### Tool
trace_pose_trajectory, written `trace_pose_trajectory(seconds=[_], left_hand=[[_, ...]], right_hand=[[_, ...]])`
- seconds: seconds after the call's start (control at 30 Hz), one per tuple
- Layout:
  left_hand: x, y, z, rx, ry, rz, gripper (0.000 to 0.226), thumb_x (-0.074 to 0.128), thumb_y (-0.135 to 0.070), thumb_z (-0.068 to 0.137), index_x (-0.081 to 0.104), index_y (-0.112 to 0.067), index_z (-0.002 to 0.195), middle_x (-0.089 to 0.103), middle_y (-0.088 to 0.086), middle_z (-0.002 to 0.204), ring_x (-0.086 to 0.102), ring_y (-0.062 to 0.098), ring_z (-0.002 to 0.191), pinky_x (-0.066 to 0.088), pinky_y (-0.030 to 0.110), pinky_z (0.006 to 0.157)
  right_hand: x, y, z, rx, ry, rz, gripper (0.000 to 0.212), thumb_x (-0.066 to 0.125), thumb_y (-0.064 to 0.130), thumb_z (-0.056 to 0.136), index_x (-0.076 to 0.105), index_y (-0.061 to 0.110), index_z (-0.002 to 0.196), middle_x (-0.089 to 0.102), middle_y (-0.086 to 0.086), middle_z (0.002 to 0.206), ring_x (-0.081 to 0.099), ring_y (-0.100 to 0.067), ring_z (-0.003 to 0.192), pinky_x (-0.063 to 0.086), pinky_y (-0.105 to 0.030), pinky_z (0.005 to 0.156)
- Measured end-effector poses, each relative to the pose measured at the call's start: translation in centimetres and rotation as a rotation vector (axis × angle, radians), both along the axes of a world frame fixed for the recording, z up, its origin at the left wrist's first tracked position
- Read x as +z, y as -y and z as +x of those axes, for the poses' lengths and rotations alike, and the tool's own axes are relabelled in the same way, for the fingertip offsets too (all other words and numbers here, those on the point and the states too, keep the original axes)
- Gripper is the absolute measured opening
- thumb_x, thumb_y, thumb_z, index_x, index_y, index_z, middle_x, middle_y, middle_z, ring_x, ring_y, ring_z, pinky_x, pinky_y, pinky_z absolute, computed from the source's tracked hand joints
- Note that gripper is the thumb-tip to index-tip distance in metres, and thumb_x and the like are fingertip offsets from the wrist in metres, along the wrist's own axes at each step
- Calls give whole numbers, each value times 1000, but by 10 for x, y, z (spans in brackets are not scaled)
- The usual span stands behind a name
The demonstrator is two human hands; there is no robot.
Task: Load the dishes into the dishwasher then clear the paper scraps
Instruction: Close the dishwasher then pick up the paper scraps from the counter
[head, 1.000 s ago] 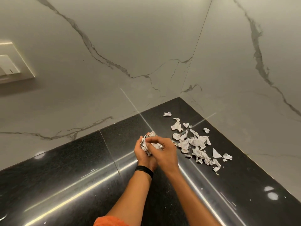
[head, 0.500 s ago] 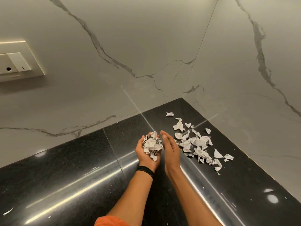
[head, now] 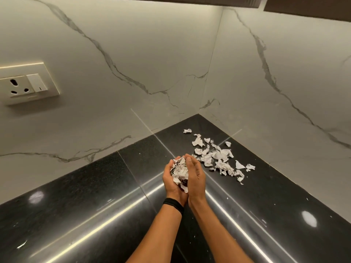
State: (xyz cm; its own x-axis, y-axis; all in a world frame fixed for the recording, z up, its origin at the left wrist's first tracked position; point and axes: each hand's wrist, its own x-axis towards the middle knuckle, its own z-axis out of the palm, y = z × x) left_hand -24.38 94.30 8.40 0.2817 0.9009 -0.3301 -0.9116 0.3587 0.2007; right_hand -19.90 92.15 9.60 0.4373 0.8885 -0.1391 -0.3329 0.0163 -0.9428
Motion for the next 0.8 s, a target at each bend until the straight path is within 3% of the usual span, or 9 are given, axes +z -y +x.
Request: trace_pose_trajectory(seconds=[0.13,0.3,0.47,0.8], left_hand=[[-12,45,0,-87,-128,-16,36,60,-32,88,69,-4,108,70,13,98,68,26,87,57,35,77],[-29,115,-7,-122,-234,-83,32,55,-31,90,70,-5,100,69,13,88,68,23,74,58,32,65],[-49,182,-17,-161,-243,-131,38,53,-35,95,66,-4,112,68,14,95,68,24,80,58,33,71],[-58,343,-21,-137,-305,-196,34,41,-28,103,66,-7,91,69,8,77,69,19,64,58,26,59]], right_hand=[[-15,47,-1,-45,59,-24,29,67,25,96,67,19,124,74,-1,115,71,-20,108,58,-36,91],[-39,117,-10,-70,111,-87,45,80,33,81,68,23,124,72,-2,118,71,-16,106,59,-32,89],[-51,188,-21,-83,93,-122,40,83,23,82,69,24,119,74,0,113,72,-13,100,60,-29,84],[-81,348,-24,-101,12,-129,36,82,17,83,70,15,118,76,-3,107,74,-16,96,59,-26,78]])
